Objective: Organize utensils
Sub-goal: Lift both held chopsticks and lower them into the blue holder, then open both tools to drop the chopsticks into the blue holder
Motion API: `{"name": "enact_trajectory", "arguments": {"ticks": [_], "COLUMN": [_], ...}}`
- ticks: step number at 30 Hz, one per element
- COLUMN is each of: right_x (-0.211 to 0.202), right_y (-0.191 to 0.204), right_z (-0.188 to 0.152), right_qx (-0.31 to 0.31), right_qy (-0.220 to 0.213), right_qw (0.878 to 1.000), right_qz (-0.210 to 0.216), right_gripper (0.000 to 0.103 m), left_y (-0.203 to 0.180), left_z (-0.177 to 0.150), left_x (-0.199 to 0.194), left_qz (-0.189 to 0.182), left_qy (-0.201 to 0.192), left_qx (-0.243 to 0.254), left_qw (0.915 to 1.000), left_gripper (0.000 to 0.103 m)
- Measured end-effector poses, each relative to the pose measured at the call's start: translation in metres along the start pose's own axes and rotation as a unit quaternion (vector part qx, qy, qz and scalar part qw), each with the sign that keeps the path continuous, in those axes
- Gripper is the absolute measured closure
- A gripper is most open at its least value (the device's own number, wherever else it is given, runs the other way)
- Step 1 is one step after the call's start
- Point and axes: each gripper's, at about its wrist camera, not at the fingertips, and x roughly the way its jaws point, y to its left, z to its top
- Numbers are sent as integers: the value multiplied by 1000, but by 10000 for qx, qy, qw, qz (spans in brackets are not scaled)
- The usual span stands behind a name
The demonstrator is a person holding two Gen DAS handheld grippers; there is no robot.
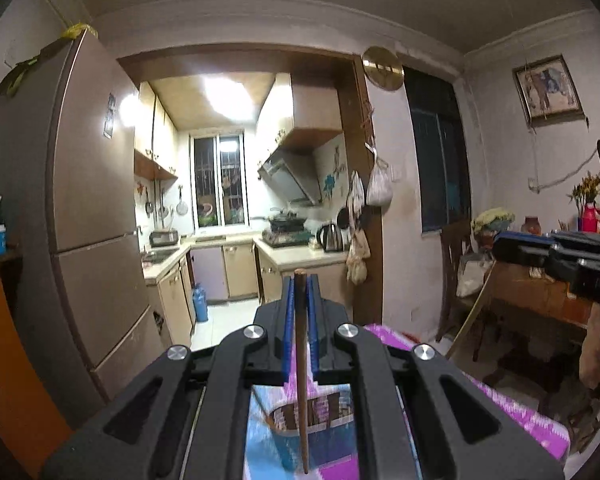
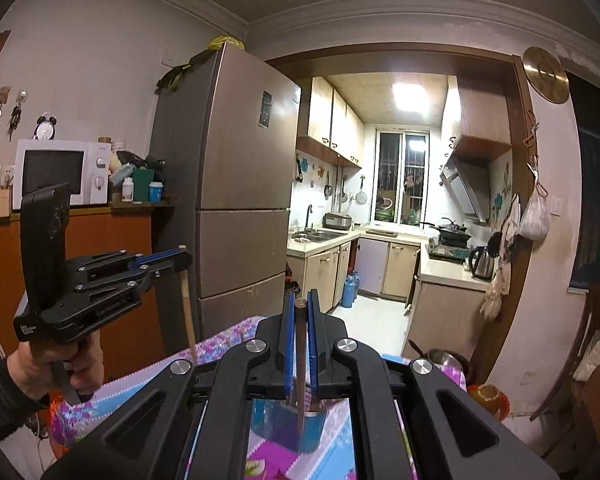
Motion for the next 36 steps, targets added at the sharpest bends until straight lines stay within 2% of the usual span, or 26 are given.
{"name": "enact_trajectory", "arguments": {"ticks": [5, 10, 22, 36], "right_x": [21, 57, 140, 174], "right_y": [-12, -22, -43, -43], "right_z": [26, 31, -25, -54], "right_qx": [49, 128, 581, 611], "right_qy": [-70, 65, 682, 1042], "right_qw": [10000, 9999, 9959, 9925], "right_qz": [-22, -1, 135, 207], "right_gripper": [96, 96, 96, 96], "left_y": [2, 5, 16, 24], "left_z": [20, 17, -41, -65], "left_x": [26, 54, 116, 142], "left_qz": [69, 148, 277, 360], "left_qy": [-264, -312, 221, 578], "left_qx": [-139, -280, -368, -401], "left_qw": [9995, 9990, 9987, 9969], "left_gripper": [98, 98, 98, 98]}}
